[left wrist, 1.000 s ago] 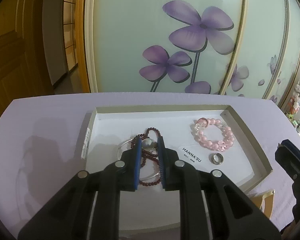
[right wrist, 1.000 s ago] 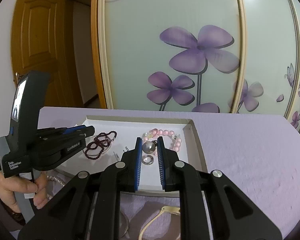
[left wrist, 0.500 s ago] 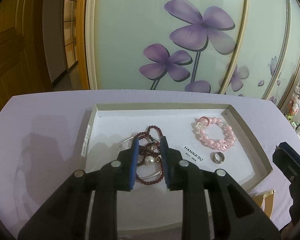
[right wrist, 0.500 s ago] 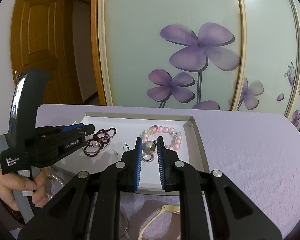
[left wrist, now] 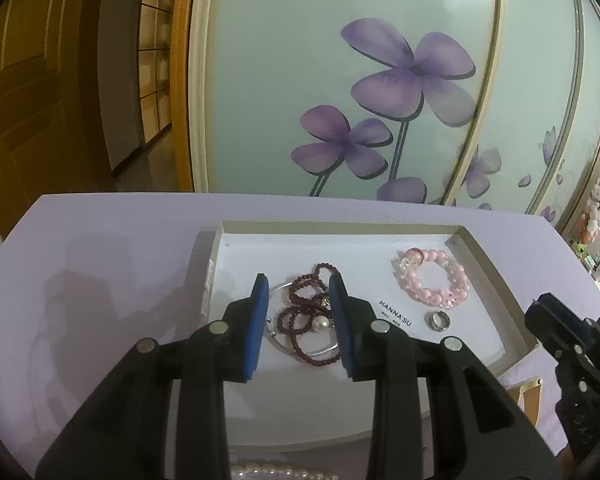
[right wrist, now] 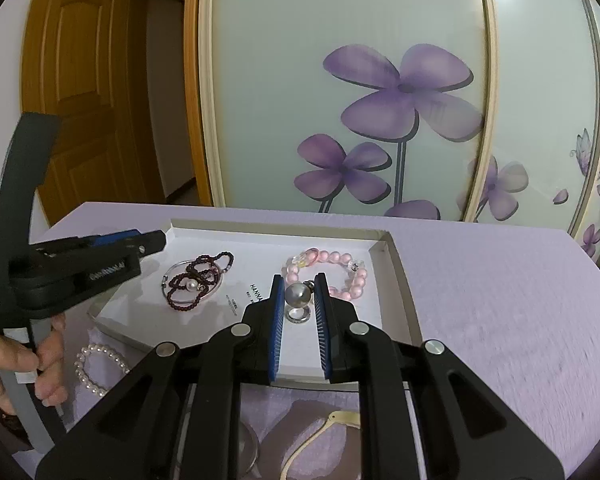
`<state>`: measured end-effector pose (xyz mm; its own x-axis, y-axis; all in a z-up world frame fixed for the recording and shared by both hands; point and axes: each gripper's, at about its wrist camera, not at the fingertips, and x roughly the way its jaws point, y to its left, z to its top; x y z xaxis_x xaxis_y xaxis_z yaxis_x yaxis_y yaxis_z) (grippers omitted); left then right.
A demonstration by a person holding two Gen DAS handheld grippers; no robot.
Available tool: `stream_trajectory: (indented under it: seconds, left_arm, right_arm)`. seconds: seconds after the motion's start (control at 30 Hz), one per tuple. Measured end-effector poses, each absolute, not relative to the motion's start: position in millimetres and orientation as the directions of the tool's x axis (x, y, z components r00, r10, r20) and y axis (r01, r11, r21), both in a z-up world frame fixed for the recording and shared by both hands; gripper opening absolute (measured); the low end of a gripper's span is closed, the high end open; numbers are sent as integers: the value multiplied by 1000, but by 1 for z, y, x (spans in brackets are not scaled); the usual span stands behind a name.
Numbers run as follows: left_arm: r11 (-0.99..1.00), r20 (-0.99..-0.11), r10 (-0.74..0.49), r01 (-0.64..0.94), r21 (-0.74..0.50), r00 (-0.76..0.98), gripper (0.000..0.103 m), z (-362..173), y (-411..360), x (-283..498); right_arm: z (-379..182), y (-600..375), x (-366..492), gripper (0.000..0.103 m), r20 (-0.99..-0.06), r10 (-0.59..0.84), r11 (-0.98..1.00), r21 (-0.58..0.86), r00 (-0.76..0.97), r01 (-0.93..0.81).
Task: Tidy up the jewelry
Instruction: 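Lower the pearl earring into the tray and open the left gripper, then move the left gripper back to the white pearl bracelet on the table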
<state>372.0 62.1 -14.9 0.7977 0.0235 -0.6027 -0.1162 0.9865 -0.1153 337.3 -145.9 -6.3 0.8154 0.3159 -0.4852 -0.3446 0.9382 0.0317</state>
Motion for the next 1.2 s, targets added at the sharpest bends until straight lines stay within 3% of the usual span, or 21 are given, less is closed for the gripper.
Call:
stream_trajectory:
  seconds: [0.8,0.83,0.93,1.2]
  left_arm:
    - [977,-590,63,-171,-131,805,36,-11,102,340]
    - [976,-590,63,-173,-131,805,37,-10,102,340]
    - [976,-591,64,-174,-131,804,40,-11,103,338]
    - [977,-592,61,-169,-129,804,49,-10,103,320]
  right_arm:
    - [-28,-108,398,16,-657,271,944,39,703,-327]
    - [-28,-109,396,18,-658,270,944,40,703,-326]
    - [-27,-111,392,45,-651,267,947,40,711,-319]
    - [-16,-123,373,47,-631,278,945,45,724,-323]
